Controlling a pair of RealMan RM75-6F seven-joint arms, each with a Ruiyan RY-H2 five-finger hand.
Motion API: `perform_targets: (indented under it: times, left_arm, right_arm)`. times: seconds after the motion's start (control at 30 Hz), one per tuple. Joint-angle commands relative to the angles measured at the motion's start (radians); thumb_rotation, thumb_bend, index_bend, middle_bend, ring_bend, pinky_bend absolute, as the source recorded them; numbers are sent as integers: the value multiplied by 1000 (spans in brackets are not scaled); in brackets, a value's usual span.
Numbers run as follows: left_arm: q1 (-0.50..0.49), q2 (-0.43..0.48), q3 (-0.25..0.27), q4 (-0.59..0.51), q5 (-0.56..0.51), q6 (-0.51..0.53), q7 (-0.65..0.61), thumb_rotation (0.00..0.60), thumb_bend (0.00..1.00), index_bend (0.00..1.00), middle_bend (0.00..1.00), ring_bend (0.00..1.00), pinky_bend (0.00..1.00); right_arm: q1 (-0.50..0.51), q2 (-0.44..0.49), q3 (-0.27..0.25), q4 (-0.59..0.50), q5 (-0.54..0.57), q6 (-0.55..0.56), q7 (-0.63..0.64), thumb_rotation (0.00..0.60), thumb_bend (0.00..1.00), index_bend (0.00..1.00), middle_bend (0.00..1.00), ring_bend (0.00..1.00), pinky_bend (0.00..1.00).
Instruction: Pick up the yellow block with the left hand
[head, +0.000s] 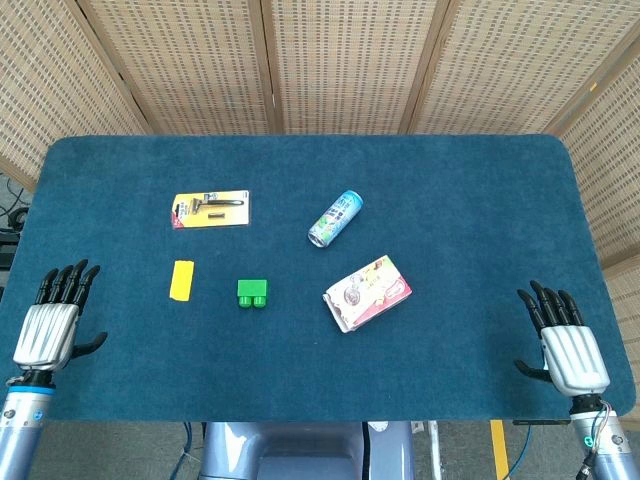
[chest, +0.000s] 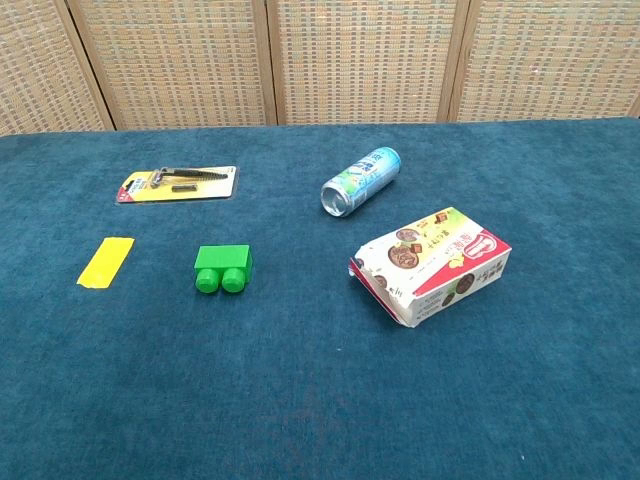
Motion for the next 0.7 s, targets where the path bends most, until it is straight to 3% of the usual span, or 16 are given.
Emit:
perform_targets:
  times: [0.03, 0.7]
  left_arm:
    - [-33, -14, -16, 28, -30, -45, 27, 600, 216, 0, 0, 0, 0]
    - [-212, -169, -58, 225, -134, -249, 111, 600, 261, 0, 0, 0, 0]
  right_arm:
    - [0, 0, 0, 1, 1, -1, 0, 600, 41, 0, 0, 0, 0]
    - [1, 7, 6, 9, 10, -2, 36, 600, 40, 0, 0, 0, 0]
